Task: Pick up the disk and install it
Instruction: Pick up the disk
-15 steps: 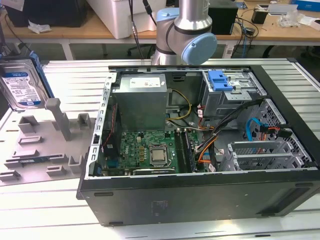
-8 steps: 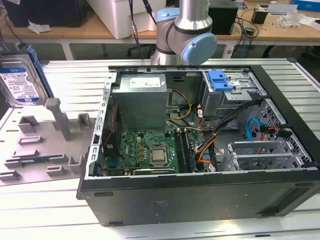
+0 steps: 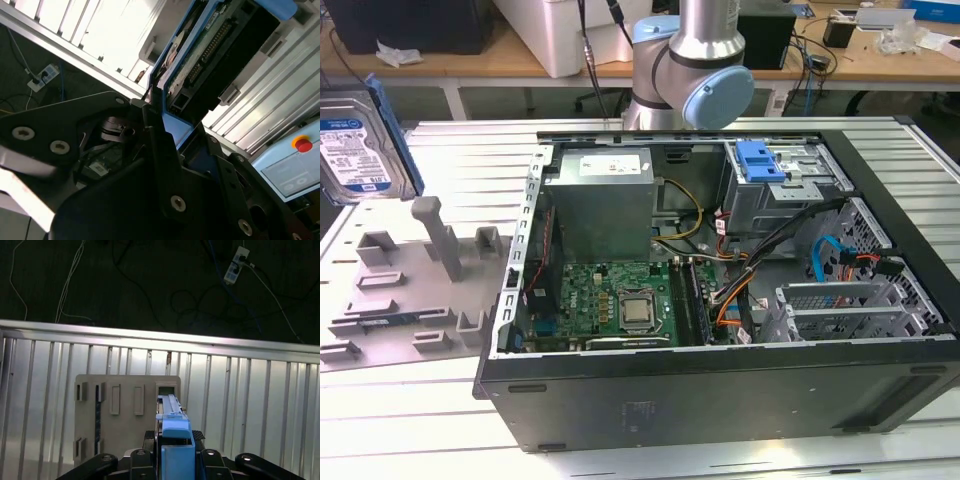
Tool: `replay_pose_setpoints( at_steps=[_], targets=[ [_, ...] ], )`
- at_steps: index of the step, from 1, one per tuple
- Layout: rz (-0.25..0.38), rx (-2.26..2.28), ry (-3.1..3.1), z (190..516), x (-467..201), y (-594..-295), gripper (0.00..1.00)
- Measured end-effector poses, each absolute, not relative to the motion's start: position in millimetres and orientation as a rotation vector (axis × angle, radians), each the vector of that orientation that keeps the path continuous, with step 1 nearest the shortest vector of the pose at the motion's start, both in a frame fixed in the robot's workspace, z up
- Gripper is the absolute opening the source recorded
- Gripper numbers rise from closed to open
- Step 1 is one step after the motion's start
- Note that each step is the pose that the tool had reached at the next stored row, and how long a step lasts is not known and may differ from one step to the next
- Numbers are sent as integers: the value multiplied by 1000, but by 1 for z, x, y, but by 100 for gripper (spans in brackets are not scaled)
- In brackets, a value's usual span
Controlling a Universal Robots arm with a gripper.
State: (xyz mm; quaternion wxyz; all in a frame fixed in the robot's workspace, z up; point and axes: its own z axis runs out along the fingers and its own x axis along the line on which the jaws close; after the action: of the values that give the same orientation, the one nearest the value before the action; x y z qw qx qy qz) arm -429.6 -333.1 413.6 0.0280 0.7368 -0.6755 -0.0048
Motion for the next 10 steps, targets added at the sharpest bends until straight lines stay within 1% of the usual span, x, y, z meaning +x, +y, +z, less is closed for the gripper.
replay_pose_setpoints(
  at_steps=[10],
  targets=[
    [-15,2274,-2085,427,-430,-333,37]
  ],
)
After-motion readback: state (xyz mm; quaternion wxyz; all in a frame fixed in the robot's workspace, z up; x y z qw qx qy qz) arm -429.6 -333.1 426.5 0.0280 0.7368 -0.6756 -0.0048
